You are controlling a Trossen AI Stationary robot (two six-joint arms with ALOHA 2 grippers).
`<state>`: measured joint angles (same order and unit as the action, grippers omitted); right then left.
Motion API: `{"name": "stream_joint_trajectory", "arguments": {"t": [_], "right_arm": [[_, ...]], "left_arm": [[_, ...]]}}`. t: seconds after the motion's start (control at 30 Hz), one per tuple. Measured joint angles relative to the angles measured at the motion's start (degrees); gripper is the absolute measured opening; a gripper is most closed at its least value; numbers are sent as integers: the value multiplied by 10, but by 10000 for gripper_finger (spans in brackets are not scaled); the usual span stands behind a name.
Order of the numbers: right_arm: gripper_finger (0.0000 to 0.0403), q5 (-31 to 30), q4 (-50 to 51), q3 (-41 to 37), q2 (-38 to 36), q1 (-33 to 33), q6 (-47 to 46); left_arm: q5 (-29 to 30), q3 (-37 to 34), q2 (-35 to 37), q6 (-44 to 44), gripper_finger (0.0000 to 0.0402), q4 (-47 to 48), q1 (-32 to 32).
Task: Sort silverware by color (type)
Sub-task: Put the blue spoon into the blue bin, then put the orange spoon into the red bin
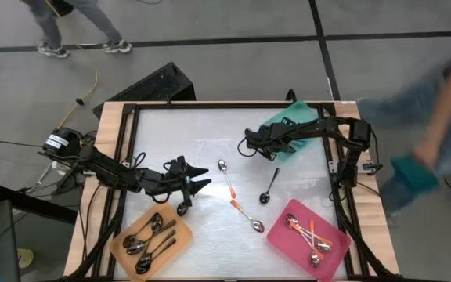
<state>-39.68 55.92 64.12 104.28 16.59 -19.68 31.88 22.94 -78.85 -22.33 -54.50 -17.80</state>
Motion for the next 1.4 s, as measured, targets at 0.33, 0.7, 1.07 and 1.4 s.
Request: {"name": "stream_joint_trajectory", "arguments": {"t": [0.33,0.7,1.07,1.4], "right_arm": [[140,8,-13,0,-28,-7,2],[142,20,-22,0,-244,-76,-42],[139,33,-76,0,-421,-296,-134],[139,-83,-145,-48,-356,-444,-165]], "left_arm": [[0,0,0,-8,197,2,0],[0,0,0,-10,197,2,0],[0,0,0,-10,197,2,0],[0,0,0,-10,197,14,0]]}}
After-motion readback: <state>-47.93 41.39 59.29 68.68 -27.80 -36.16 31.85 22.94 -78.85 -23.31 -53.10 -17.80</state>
